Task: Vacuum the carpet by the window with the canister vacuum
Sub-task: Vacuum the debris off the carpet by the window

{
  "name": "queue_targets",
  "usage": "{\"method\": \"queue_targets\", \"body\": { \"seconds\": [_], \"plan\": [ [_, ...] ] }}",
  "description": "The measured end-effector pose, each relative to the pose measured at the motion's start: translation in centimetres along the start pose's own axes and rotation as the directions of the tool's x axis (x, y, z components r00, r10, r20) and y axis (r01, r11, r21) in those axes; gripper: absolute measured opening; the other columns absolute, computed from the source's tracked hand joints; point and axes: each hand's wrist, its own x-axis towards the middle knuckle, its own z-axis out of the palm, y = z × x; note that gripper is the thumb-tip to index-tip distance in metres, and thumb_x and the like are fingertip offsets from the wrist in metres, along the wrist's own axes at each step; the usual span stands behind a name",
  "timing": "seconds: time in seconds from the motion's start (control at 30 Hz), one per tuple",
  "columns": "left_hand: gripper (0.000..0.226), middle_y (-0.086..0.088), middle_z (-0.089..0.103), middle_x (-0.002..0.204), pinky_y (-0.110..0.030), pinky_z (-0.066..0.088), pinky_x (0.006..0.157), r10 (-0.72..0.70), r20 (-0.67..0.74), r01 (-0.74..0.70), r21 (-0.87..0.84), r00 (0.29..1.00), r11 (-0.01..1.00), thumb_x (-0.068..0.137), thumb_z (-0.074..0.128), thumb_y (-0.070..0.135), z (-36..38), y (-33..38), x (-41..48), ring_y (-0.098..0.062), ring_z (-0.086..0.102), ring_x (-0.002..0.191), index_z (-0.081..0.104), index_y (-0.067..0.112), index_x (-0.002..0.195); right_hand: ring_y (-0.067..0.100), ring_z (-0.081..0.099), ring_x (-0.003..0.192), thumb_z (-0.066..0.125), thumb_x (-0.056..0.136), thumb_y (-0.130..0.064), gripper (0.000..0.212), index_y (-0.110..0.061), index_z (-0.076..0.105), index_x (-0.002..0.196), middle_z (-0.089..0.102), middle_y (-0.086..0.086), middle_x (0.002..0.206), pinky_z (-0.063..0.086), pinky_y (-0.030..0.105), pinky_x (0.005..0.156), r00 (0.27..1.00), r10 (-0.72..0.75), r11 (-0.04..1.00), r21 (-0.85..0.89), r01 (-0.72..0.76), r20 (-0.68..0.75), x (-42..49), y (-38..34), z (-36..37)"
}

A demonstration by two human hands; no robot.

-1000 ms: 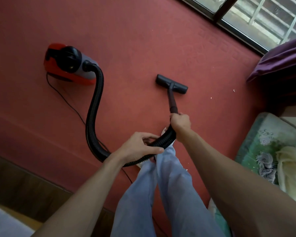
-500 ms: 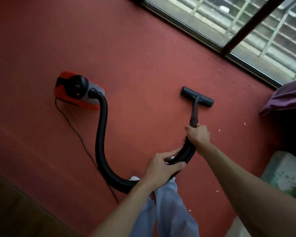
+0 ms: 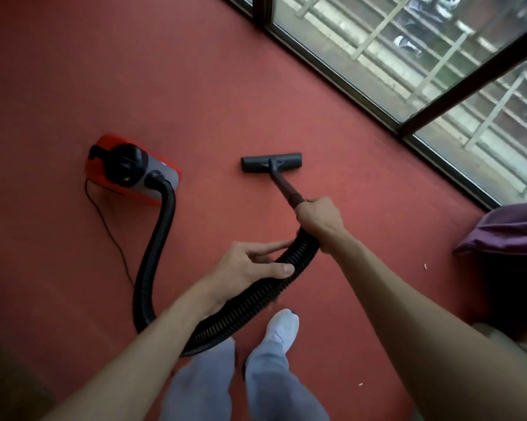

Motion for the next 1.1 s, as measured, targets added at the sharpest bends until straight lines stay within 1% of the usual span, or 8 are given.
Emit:
{"method": "queue_targets", "body": {
  "seconds": [0.13,0.3,0.47,0.57,0.63,0.77,0.87,1.1],
  "plan": [
    [0.046,-0.014,0.066,0.077,-0.032,0.056,0.056,-0.048,-0.065,0.046,-0.037,0.997,0.998,0.081,0.078,0.009,-2.2,0.8,2.2,-0.027,0.062,0.058,0.071,0.027,0.122,0.038,0.064,0.105,0.046,0.084,-0.023,0.043,-0.008,0.062,0.121,0.066,0.017,0.115,0.055,0.044,0.091,0.999,-0.01,0.997,-0.08,0.007,-0.042,2.1,-2.6,1.9],
    [0.046,-0.017,0.069,0.081,-0.036,0.058,0.058,-0.062,-0.081,0.054,-0.092,0.995,0.994,0.08,0.078,0.009,-4.8,2.9,5.9,-0.034,0.064,0.064,0.071,0.028,0.122,0.035,0.065,0.098,0.044,0.085,-0.018,0.046,-0.015,0.059,0.128,0.066,0.014,0.11,0.058,0.046,0.085,0.995,-0.031,0.994,-0.103,0.022,-0.09,6.0,-6.5,3.3],
    [0.04,-0.016,0.07,0.073,-0.035,0.056,0.056,-0.039,-0.168,0.029,-0.058,0.985,0.998,0.081,0.079,0.015,-6.9,6.6,10.4,-0.028,0.062,0.054,0.074,0.031,0.117,0.034,0.063,0.104,0.044,0.087,-0.017,0.043,-0.016,0.058,0.128,0.064,0.013,0.115,0.056,0.044,0.088,0.988,0.02,0.999,-0.038,-0.027,-0.156,9.9,-11.1,3.1],
    [0.035,-0.023,0.071,0.077,-0.036,0.053,0.055,-0.032,-0.176,0.026,-0.034,0.984,0.999,0.079,0.08,0.02,-8.4,9.0,12.5,-0.031,0.062,0.057,0.076,0.034,0.111,0.035,0.063,0.106,0.045,0.087,-0.016,0.042,-0.017,0.059,0.127,0.065,0.013,0.115,0.055,0.043,0.091,0.975,0.079,0.995,0.071,-0.066,-0.205,11.8,-13.1,2.9],
    [0.032,-0.028,0.071,0.084,-0.036,0.052,0.055,-0.048,-0.152,0.048,-0.003,0.987,0.999,0.08,0.08,0.021,-9.2,10.8,13.5,-0.033,0.062,0.06,0.077,0.034,0.109,0.035,0.064,0.104,0.045,0.088,-0.016,0.041,-0.019,0.06,0.126,0.066,0.013,0.112,0.054,0.04,0.088,0.968,0.118,0.986,0.138,-0.089,-0.22,12.5,-13.6,2.6],
    [0.026,-0.02,0.069,0.077,-0.03,0.051,0.046,-0.136,-0.041,0.139,0.092,0.99,0.986,0.084,0.076,0.018,-9.5,13.2,14.8,-0.031,0.061,0.059,0.078,0.031,0.107,0.034,0.064,0.102,0.046,0.087,-0.013,0.042,-0.027,0.062,0.123,0.068,0.01,0.107,0.053,0.039,0.091,0.951,0.197,0.96,0.244,-0.138,-0.239,12.7,-12.3,2.2],
    [0.026,-0.021,0.071,0.08,-0.027,0.051,0.043,-0.226,0.044,0.212,0.212,0.973,0.954,0.086,0.074,0.015,-8.6,13.7,15.1,-0.028,0.061,0.053,0.077,0.031,0.106,0.033,0.064,0.098,0.045,0.086,-0.013,0.047,-0.032,0.06,0.126,0.069,0.007,0.104,0.053,0.039,0.088,0.927,0.282,0.927,0.32,-0.196,-0.248,11.9,-9.5,1.9],
    [0.031,-0.021,0.075,0.09,-0.037,0.057,0.059,-0.431,0.198,0.305,0.46,0.88,0.834,0.084,0.077,0.022,-3.5,11.6,15.2,-0.033,0.067,0.065,0.075,0.037,0.112,0.034,0.064,0.095,0.05,0.089,-0.021,0.031,-0.026,0.063,0.117,0.07,0.008,0.098,0.05,0.036,0.081,0.829,0.465,0.837,0.459,-0.298,-0.309,8.8,-0.1,0.3]
  ]
}}
